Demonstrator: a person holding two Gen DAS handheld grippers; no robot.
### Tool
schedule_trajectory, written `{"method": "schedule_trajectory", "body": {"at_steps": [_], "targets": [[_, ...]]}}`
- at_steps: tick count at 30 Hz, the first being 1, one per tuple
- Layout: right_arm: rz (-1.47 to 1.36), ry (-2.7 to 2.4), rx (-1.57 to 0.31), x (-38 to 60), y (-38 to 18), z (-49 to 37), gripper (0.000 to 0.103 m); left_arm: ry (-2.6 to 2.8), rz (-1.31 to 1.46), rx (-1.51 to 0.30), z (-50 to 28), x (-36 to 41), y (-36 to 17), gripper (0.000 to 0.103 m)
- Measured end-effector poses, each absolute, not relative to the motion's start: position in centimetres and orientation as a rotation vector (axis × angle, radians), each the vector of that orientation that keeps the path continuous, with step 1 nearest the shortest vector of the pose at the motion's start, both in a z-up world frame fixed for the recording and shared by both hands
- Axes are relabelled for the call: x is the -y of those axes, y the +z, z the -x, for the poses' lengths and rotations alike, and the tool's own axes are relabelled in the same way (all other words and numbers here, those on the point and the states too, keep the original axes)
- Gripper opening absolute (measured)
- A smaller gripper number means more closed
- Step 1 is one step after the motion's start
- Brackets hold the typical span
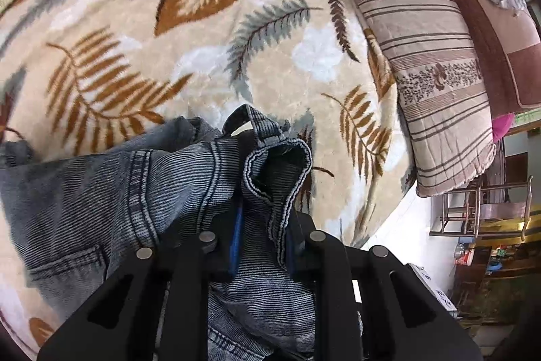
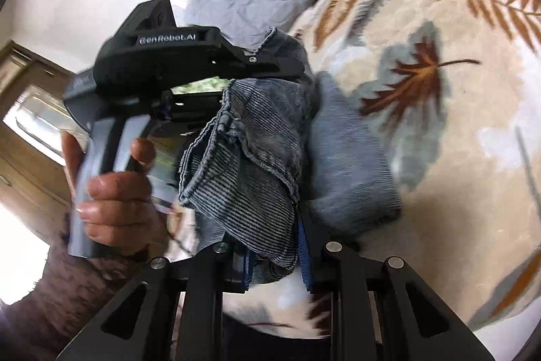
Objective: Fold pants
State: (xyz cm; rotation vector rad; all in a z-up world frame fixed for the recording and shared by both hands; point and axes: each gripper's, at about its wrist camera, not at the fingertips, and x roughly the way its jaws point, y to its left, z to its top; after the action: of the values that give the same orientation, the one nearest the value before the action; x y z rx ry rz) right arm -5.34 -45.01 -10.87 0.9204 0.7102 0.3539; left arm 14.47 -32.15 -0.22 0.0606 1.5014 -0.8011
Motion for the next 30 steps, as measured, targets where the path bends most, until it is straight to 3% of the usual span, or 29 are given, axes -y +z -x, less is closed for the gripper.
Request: {"method": "schedule_trajectory", "body": {"at_steps": [6,25,30], "targets": [[-1.016,0.522,-0.688,43.1,-10.0,3.9,0.021,-0.737,-0.149,-1.408,-14.7,30.5,2.0,0.019],[-1.333,0.441,-0.755,46.6,-18.1,4.0,0.021,-0.653,-0.167,-1.554,-15.5,34.5,-4.9,0.026],[-1.332,0.453,-0.771,46.5,-17.6,4.3,0.029,-0.648,-0.096,-1.557,-15.5,33.8,-3.3,0.031]]}}
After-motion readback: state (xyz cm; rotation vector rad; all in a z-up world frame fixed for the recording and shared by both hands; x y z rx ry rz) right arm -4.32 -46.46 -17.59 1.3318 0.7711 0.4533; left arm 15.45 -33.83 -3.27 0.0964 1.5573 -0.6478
